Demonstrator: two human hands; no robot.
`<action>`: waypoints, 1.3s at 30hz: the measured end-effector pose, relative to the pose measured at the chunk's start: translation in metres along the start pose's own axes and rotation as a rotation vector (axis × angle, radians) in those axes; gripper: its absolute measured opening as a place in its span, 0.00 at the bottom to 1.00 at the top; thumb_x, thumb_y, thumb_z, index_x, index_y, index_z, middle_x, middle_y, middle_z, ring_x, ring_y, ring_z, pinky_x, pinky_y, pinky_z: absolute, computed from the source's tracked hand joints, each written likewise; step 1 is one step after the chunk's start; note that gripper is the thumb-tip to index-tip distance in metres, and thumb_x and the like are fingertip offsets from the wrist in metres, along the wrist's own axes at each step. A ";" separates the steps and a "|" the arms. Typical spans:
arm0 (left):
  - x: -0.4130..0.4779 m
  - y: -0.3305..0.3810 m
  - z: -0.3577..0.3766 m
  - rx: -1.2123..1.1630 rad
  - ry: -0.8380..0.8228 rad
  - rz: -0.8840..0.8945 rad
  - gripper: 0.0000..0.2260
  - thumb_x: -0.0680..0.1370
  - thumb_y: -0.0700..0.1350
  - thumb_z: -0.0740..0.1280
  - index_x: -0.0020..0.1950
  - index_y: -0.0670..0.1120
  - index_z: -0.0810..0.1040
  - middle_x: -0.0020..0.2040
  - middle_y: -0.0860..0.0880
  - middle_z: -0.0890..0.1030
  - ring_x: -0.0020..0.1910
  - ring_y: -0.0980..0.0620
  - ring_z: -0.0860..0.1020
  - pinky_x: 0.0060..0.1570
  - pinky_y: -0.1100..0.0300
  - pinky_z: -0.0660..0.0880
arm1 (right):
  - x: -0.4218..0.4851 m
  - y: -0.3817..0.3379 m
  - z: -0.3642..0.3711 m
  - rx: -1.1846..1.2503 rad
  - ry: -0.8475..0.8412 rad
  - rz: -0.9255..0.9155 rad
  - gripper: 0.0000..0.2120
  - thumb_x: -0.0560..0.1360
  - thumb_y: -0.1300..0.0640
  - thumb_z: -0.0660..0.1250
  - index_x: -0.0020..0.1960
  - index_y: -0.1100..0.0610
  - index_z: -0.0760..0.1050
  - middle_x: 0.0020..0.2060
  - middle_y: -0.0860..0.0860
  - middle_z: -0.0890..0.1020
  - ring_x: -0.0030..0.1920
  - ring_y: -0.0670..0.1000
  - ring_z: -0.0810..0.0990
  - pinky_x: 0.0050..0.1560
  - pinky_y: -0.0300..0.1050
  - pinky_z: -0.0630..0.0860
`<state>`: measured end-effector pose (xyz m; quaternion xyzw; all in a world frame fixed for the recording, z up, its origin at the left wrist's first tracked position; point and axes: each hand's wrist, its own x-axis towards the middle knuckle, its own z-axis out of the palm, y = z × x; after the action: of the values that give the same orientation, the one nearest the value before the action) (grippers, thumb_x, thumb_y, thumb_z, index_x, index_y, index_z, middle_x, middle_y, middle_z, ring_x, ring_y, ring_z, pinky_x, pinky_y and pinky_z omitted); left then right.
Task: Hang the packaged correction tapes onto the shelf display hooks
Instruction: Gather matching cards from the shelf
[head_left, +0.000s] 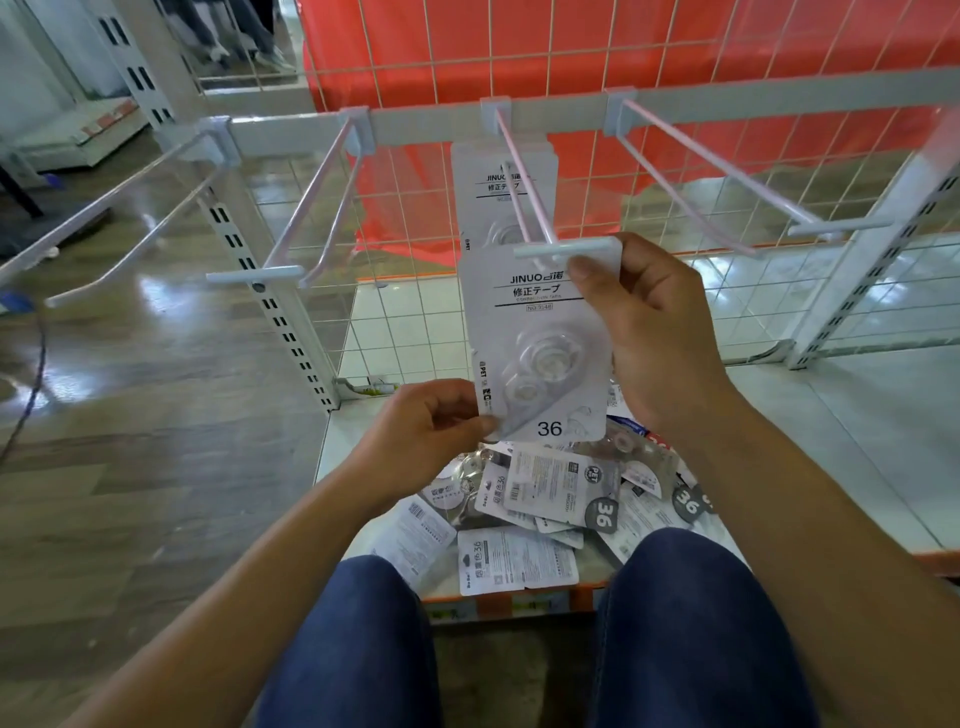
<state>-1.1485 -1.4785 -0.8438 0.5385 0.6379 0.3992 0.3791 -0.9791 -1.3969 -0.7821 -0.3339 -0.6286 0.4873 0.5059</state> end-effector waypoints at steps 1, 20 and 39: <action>0.005 -0.003 -0.001 0.021 0.015 -0.007 0.07 0.75 0.40 0.71 0.41 0.51 0.82 0.39 0.50 0.85 0.40 0.49 0.82 0.50 0.50 0.80 | 0.005 0.002 0.001 -0.018 0.014 -0.001 0.05 0.77 0.63 0.66 0.47 0.55 0.79 0.39 0.63 0.76 0.40 0.50 0.72 0.43 0.44 0.71; 0.148 0.012 -0.009 0.281 0.321 -0.124 0.14 0.78 0.46 0.61 0.48 0.37 0.81 0.45 0.35 0.82 0.48 0.36 0.81 0.50 0.41 0.79 | 0.140 0.041 0.032 -0.626 0.193 0.094 0.19 0.77 0.47 0.64 0.31 0.49 0.62 0.31 0.45 0.69 0.42 0.50 0.71 0.39 0.38 0.60; 0.059 0.034 0.010 0.864 -0.029 -0.319 0.16 0.81 0.53 0.59 0.62 0.44 0.72 0.57 0.42 0.79 0.54 0.43 0.78 0.45 0.54 0.71 | 0.003 0.064 0.037 -1.090 -0.395 0.381 0.19 0.79 0.47 0.60 0.63 0.58 0.71 0.60 0.57 0.77 0.60 0.59 0.75 0.58 0.53 0.73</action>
<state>-1.1341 -1.4155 -0.8201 0.5479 0.8154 0.0257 0.1853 -1.0206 -1.3849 -0.8420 -0.5546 -0.7986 0.2304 0.0397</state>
